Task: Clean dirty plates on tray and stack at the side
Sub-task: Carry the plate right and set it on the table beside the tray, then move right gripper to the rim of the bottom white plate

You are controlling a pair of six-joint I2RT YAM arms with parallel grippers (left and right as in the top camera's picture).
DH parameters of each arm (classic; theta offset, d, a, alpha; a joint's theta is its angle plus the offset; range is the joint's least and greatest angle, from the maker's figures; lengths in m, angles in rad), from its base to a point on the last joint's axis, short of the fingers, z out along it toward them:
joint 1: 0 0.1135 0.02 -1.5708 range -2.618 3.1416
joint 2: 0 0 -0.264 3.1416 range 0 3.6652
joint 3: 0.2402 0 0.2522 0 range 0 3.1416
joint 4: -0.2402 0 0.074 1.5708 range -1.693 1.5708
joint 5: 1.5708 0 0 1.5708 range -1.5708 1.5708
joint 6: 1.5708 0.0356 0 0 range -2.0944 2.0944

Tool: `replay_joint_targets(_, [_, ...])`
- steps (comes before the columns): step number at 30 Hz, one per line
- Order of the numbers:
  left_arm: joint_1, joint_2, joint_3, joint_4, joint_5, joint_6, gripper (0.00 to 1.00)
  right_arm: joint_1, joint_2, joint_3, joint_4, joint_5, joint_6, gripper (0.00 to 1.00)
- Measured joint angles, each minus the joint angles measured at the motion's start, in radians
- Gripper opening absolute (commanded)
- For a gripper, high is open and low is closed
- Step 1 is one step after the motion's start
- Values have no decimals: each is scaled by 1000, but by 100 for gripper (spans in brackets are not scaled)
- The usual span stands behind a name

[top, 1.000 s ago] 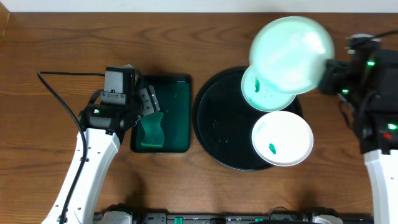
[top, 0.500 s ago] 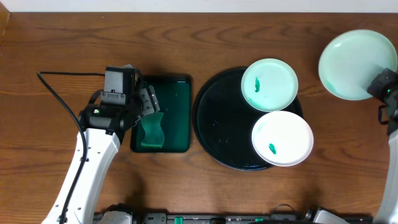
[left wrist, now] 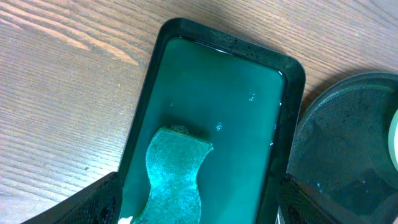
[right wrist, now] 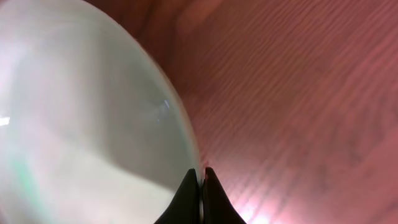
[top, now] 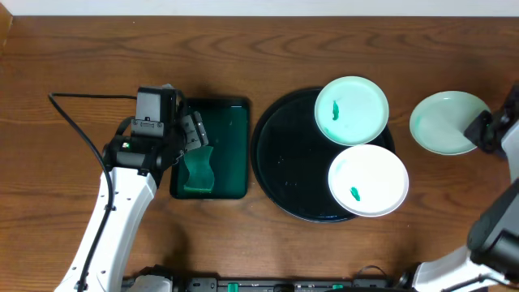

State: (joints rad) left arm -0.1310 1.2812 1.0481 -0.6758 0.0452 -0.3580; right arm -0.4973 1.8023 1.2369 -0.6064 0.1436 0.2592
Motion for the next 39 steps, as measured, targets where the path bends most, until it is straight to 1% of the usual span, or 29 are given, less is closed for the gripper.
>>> replay_joint_targets(3, [0,0,0,0,0,0,80,0,58,0,11,-1,2,2])
replay_joint_targets(4, [0,0,0,0,0,0,80,0,69,0,16,-2,2,10])
replay_joint_targets(5, [0,0,0,0,0,0,80,0,73,0,17,-1,4,24])
replay_joint_targets(6, [0,0,0,0,0,0,80,0,76,0,17,0,5,34])
replay_joint_targets(8, [0,0,0,0,0,0,80,0,76,0,18,-1,9,41])
replay_joint_targets(11, [0,0,0,0,0,0,80,0,76,2,10,-25,-5,45])
replay_joint_targets(15, [0,0,0,0,0,0,80,0,40,26,-43,-99,-15,49])
replay_joint_targets(20, [0,0,0,0,0,0,80,19,-92,103,-119,-194,-23,53])
replay_joint_targets(23, [0,0,0,0,0,0,80,68,-192,154,-198,-224,-26,54])
replay_joint_targets(26, [0,0,0,0,0,0,80,146,-302,194,-308,-246,-35,56])
replay_joint_targets(27, [0,0,0,0,0,0,80,176,-340,200,-342,-251,-39,59])
replay_joint_targets(29, [0,0,0,0,0,0,80,227,-397,206,-416,-261,-51,69])
replay_joint_targets(31, [0,0,0,0,0,0,80,274,-444,207,-495,-267,-75,77])
replay_joint_targets(32, [0,0,0,0,0,0,80,298,-463,208,-541,-266,-82,85])
replay_joint_targets(33, [0,0,0,0,0,0,80,319,-475,208,-579,-269,-88,87])
replay_joint_targets(36, [0,0,0,0,0,0,80,351,-483,203,-692,-257,-112,87])
replay_joint_targets(39, [0,0,0,0,0,0,80,356,-483,153,-719,-249,-111,86])
